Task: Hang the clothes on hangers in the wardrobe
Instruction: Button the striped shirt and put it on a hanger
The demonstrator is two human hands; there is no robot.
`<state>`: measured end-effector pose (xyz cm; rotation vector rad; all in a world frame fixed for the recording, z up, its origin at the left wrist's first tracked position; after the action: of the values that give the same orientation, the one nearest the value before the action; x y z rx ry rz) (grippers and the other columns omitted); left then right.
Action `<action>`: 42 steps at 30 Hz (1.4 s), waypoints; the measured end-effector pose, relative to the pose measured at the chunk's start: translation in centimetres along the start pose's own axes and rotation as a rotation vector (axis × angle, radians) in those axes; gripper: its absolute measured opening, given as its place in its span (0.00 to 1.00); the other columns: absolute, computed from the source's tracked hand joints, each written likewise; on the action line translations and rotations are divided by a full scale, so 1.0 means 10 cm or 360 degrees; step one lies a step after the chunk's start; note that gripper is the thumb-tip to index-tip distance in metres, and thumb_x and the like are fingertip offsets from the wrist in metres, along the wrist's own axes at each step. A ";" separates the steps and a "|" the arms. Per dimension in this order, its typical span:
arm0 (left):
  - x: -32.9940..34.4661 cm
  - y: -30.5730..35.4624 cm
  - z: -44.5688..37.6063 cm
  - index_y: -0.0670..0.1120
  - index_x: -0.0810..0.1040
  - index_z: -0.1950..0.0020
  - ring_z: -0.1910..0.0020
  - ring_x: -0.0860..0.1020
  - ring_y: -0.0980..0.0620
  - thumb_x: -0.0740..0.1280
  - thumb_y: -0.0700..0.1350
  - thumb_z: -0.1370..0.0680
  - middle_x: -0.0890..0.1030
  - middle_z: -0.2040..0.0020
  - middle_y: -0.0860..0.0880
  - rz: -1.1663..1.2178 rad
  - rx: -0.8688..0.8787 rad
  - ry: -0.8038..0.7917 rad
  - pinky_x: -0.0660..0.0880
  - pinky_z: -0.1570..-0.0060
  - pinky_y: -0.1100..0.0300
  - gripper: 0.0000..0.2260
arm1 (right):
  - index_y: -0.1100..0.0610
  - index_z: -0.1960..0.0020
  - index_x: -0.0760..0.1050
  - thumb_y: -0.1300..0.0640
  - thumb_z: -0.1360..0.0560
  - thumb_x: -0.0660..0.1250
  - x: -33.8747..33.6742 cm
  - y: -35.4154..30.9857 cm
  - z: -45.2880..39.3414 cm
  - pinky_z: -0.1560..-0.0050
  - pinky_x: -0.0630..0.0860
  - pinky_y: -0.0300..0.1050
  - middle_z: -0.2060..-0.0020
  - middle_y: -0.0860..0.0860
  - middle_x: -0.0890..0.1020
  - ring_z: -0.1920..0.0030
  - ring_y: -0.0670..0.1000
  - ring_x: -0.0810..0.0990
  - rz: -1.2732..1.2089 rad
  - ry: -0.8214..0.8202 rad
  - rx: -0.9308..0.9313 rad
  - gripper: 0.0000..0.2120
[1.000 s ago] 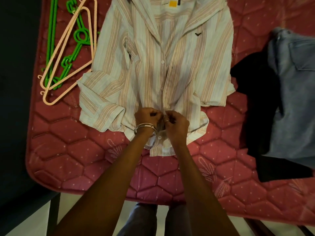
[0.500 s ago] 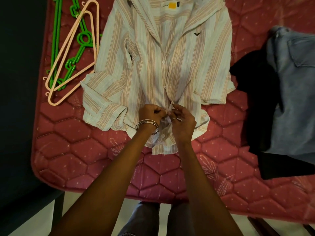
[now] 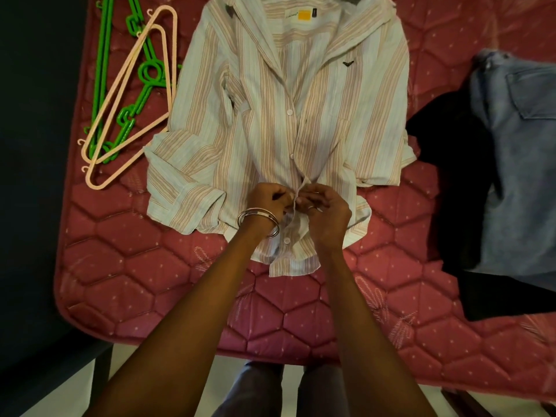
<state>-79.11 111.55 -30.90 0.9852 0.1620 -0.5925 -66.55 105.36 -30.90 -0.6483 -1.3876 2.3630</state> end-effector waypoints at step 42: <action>0.07 -0.14 -0.06 0.35 0.79 0.62 0.60 0.80 0.37 0.66 0.41 0.23 0.80 0.62 0.35 0.0044 -0.0382 0.0043 0.79 0.55 0.45 0.11 | 0.60 0.60 0.81 0.65 0.31 0.67 0.09 0.04 -0.04 0.61 0.74 0.41 0.68 0.49 0.79 0.65 0.44 0.76 0.0212 -0.0129 -0.0127 0.04</action>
<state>-79.21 111.21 -32.50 0.7618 0.2379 -0.5212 -67.11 105.95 -31.63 -0.6935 -1.5242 2.4726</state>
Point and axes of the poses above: each hand's wrist, its own z-axis away from the middle knuckle, its own x-axis out of the palm, y = z × x, the point moved 5 cm from there along -z, towards the middle knuckle
